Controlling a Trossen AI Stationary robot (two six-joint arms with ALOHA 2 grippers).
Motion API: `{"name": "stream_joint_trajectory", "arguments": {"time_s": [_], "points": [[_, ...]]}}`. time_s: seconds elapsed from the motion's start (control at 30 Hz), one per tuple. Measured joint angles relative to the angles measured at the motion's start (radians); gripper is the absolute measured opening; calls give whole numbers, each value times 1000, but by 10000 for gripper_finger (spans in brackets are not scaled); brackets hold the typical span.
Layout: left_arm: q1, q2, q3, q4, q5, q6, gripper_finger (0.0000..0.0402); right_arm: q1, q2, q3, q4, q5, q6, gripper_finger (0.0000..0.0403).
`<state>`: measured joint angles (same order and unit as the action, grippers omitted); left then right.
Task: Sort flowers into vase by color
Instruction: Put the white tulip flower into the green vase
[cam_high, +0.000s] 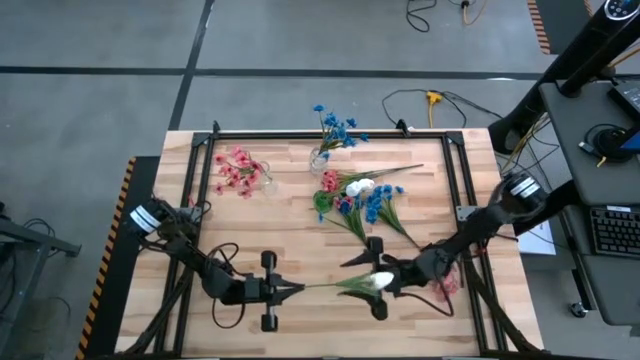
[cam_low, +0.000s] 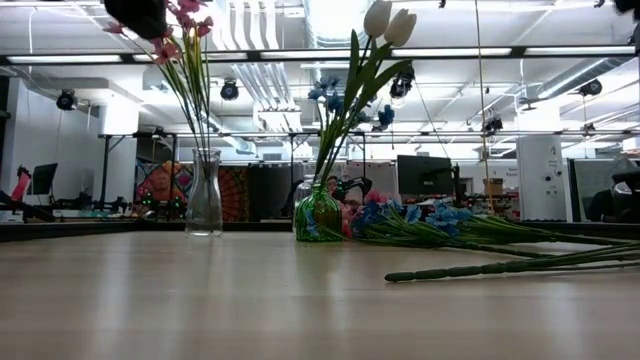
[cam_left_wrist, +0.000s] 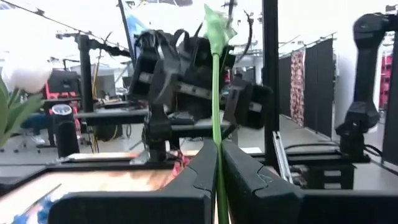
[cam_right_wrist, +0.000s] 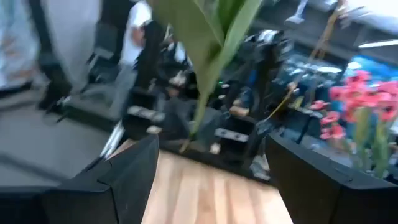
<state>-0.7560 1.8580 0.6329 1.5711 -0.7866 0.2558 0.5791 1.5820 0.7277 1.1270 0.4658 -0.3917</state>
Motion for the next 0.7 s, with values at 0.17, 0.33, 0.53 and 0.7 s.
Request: {"name": "stream_joint_trajectory", "arguments": {"time_s": [0.17, 0.33, 0.53, 0.7], "points": [[5, 0, 22, -1, -1, 24, 0, -19, 112, 3, 239, -72, -12, 283], [7, 0, 16, -6, -12, 18, 0, -27, 143, 3, 354, -78, -8, 254], [12, 0, 13, -18, -65, 16, 0, -48, 123, 3, 346, -83, 54, 204], [27, 0, 14, -26, -68, 16, 0, -55, 123, 3, 345, -107, 70, 175]]}}
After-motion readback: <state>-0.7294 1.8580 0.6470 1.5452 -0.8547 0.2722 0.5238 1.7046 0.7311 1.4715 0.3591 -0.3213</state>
